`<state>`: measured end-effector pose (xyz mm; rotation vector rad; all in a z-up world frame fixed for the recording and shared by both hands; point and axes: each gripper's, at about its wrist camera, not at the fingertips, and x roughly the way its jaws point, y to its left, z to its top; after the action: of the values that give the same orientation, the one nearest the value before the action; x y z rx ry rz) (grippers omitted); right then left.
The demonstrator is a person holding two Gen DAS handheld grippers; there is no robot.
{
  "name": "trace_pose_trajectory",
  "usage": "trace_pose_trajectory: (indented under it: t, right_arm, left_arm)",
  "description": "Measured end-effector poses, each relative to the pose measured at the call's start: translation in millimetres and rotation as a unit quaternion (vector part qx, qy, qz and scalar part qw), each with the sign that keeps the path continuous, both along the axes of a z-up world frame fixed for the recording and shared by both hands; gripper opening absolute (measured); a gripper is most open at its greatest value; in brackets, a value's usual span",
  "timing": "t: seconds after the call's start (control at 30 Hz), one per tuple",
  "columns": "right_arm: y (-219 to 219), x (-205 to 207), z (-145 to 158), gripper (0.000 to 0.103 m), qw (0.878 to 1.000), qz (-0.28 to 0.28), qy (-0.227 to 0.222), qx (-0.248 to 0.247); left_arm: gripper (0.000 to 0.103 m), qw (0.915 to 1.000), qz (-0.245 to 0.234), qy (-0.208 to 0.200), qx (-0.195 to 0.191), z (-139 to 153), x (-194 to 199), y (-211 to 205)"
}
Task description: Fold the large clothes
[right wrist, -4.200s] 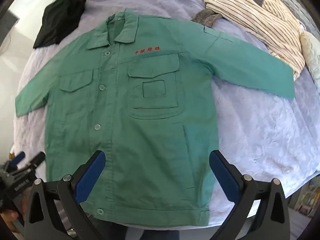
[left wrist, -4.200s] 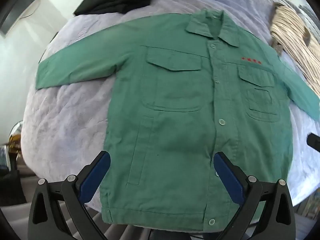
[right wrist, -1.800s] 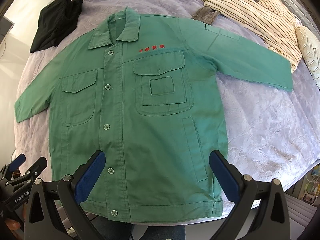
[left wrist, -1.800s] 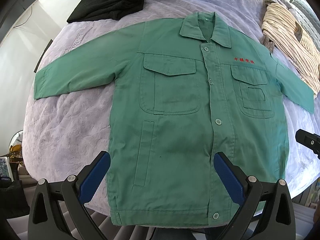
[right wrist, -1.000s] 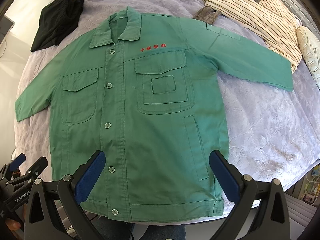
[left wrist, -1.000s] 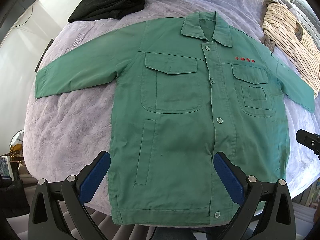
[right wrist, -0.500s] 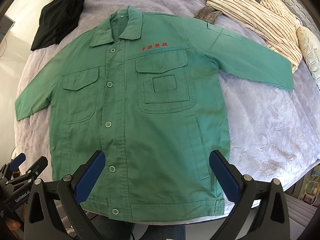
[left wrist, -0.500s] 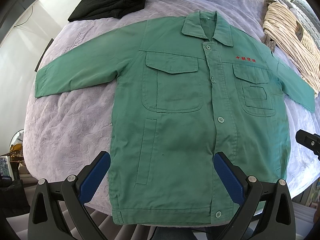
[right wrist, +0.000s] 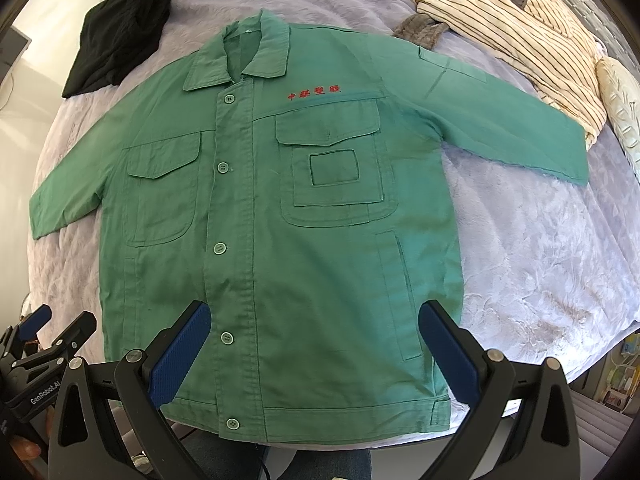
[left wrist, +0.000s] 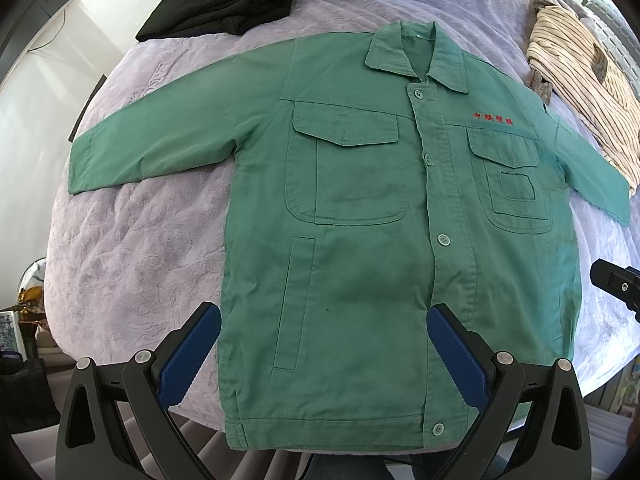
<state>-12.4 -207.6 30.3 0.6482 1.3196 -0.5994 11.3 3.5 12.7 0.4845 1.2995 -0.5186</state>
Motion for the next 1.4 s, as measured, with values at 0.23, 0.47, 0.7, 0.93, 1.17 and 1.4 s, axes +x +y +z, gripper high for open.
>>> trace_pose_trajectory:
  t: [0.23,0.47,0.7,0.93,1.17,1.4]
  right_arm:
    - [4,7,-1,0.103,1.000,0.003,0.004,0.000]
    - [7,16,-6,0.103,1.000,0.008,0.010,0.001]
    - [21,34,-15,0.103,1.000,0.021,0.010,0.005]
    - [58,69,-23,0.103,0.996,0.092,-0.009,0.003]
    - [95,113,-57,0.103,0.990,0.129,-0.004,0.053]
    - [132,155,-97,0.103,0.983,0.169,-0.024,0.074]
  left_arm:
    - [0.103,1.0000,0.001,0.005,-0.002,-2,-1,6]
    - [0.103,0.9997,0.010,0.021,-0.010,-13,12,11]
    - [0.103,0.9988,0.020,0.038,-0.024,-23,25,22]
    - [0.103,0.9916,0.067,0.070,-0.086,-42,68,54]
    - [0.103,0.9774,0.173,0.019,-0.120,-70,167,119]
    - [0.103,0.9391,0.287,-0.002,-0.189,-117,274,190]
